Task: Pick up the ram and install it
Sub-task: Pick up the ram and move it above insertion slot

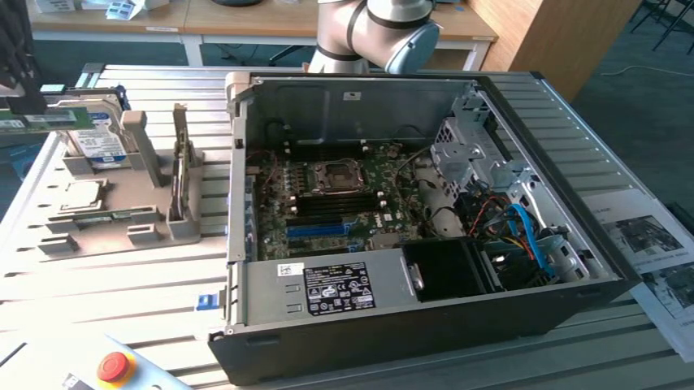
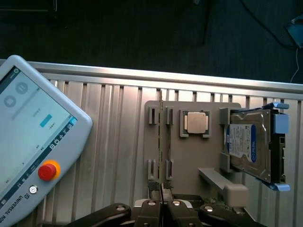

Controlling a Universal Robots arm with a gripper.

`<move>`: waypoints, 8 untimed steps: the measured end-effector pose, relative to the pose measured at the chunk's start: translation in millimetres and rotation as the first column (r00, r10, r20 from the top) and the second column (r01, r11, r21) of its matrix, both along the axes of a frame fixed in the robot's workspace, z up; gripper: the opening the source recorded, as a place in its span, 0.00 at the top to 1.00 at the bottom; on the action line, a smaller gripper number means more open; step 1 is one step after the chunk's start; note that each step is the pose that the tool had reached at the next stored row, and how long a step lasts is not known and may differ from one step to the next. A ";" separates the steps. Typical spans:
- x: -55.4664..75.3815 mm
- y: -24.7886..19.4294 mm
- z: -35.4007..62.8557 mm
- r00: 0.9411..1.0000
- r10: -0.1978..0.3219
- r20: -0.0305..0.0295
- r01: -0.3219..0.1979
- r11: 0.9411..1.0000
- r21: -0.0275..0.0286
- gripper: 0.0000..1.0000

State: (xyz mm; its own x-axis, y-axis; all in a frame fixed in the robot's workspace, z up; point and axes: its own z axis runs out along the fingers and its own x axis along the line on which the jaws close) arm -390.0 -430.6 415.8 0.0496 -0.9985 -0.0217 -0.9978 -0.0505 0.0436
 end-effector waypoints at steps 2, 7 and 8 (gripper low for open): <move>0.0 0.0 4.7 1.000 0.000 0.000 0.000 1.000 0.000 0.89; 0.0 0.0 5.1 1.000 0.000 0.000 0.000 1.000 0.000 0.89; 0.2 0.0 5.1 1.000 0.000 0.000 0.000 1.000 0.000 0.89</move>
